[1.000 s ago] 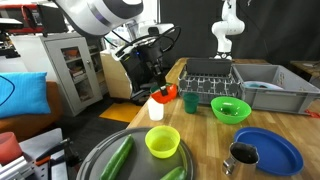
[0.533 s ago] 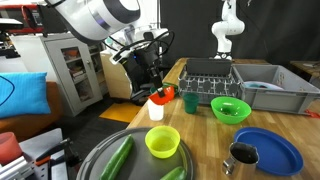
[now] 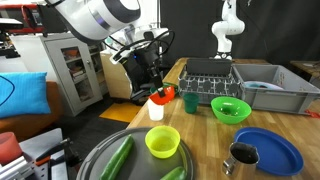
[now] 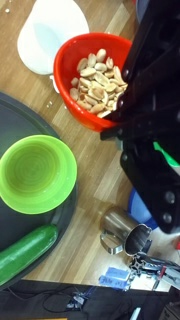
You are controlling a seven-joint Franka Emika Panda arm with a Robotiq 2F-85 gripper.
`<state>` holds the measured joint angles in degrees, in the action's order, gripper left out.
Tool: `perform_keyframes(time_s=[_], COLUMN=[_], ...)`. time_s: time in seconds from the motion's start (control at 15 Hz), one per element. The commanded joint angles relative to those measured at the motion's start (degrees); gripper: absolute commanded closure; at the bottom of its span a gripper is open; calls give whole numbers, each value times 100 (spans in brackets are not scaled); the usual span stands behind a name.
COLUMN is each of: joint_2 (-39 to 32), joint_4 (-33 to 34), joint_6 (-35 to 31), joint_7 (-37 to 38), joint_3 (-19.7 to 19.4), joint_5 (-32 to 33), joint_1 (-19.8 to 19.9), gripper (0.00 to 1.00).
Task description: Pour the contents of the orange bowl into the white cup
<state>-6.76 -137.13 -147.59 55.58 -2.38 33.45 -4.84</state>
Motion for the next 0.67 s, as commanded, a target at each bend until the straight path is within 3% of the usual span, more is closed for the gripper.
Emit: perform_keyframes(time_s=[0.0, 0.27, 0.6], joint_2=[-60, -160, -352], joint_4=[100, 238, 458], joint_6=[232, 618, 929], joint_7=[252, 632, 798], joint_3=[-17, 74, 294], joint_5=[342, 928, 1219], joint_1=[-83, -228, -434], gripper=[98, 98, 98])
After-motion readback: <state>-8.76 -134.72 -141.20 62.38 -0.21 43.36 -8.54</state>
